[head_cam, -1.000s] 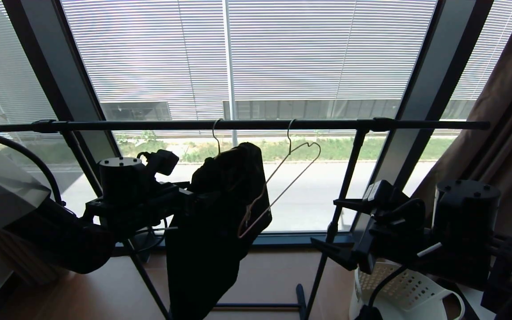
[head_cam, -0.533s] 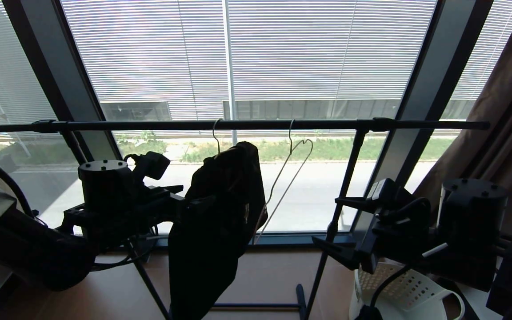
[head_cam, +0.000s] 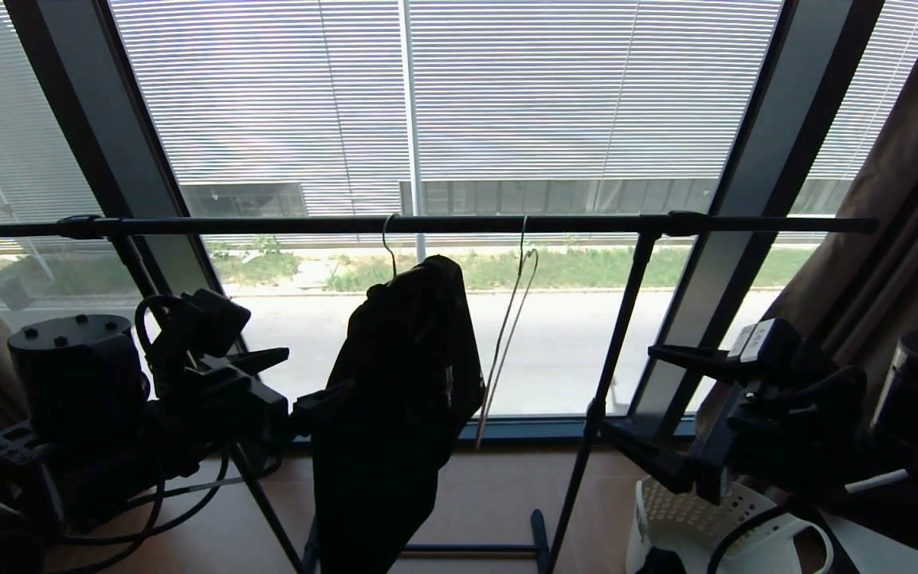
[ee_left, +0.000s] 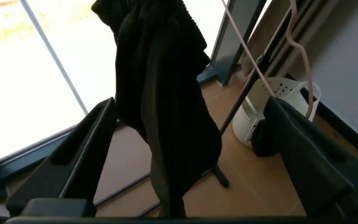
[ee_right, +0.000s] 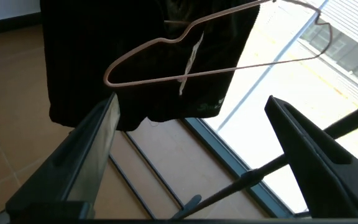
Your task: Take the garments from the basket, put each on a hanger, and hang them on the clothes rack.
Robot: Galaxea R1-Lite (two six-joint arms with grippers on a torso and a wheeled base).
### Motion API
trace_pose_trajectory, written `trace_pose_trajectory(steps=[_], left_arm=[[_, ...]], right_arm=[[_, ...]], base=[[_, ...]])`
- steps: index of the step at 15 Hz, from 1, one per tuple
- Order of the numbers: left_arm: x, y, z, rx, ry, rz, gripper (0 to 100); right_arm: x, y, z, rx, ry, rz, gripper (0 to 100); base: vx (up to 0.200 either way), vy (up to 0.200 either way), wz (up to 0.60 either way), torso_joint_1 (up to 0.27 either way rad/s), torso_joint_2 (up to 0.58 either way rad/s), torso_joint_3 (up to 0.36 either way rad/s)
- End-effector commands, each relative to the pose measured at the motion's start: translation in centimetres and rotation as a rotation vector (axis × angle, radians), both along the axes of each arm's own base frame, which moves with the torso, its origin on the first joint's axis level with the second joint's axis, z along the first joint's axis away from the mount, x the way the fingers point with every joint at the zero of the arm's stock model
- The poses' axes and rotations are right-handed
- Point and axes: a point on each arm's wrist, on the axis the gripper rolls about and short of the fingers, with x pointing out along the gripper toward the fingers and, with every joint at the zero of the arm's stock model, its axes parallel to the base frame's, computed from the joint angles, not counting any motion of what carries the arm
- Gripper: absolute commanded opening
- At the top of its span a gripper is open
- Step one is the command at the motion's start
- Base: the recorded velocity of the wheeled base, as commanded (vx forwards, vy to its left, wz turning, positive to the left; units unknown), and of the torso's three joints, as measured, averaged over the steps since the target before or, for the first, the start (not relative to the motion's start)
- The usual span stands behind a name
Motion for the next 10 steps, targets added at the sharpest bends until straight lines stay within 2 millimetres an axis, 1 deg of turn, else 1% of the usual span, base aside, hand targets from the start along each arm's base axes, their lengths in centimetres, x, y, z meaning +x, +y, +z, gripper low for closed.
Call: trace_pose_trajectory(steps=[1,2,3,5,6,7,10], left_arm=[[-4.4,1.4,0.4,0.096,-0.075,0.062,100],[-6.1,2.0,0.6,0.109,-0.108,0.085,100],[-8.3,2.6,0.8,0.094,-0.138,0.085,100],[-11.9,3.7,0.2,0.079,-0.183,0.090,100],[-13.0,4.0,0.2,0.070,-0.209,0.093,100],[-14.8,4.6,0.4,0.061,-0.237,0.107,100],[-19.8,6.2,-1.5,0.083,-0.185,0.125,100]], right_arm=[[-4.7,-1.9,0.4,0.014,-0.053,-0.032,100],[-6.1,-2.9,0.2,0.011,-0.071,-0.085,100],[-7.6,-3.9,-0.3,0.000,-0.072,-0.131,100],[-10.0,-5.6,-1.0,-0.034,-0.054,-0.205,100],[-10.9,-6.2,-1.1,-0.039,-0.052,-0.225,100],[-12.6,-7.3,-1.6,-0.058,-0.027,-0.241,100],[-16.4,-9.8,-3.3,-0.086,0.003,-0.309,100]], base=[[0.000,0.000,0.00,0.000,0.00,0.000],[0.000,0.000,0.00,0.000,0.00,0.000],[0.000,0.000,0.00,0.000,0.00,0.000],[0.000,0.000,0.00,0.000,0.00,0.000],[0.000,0.000,0.00,0.000,0.00,0.000],[0.000,0.000,0.00,0.000,0.00,0.000],[0.000,0.000,0.00,0.000,0.00,0.000]])
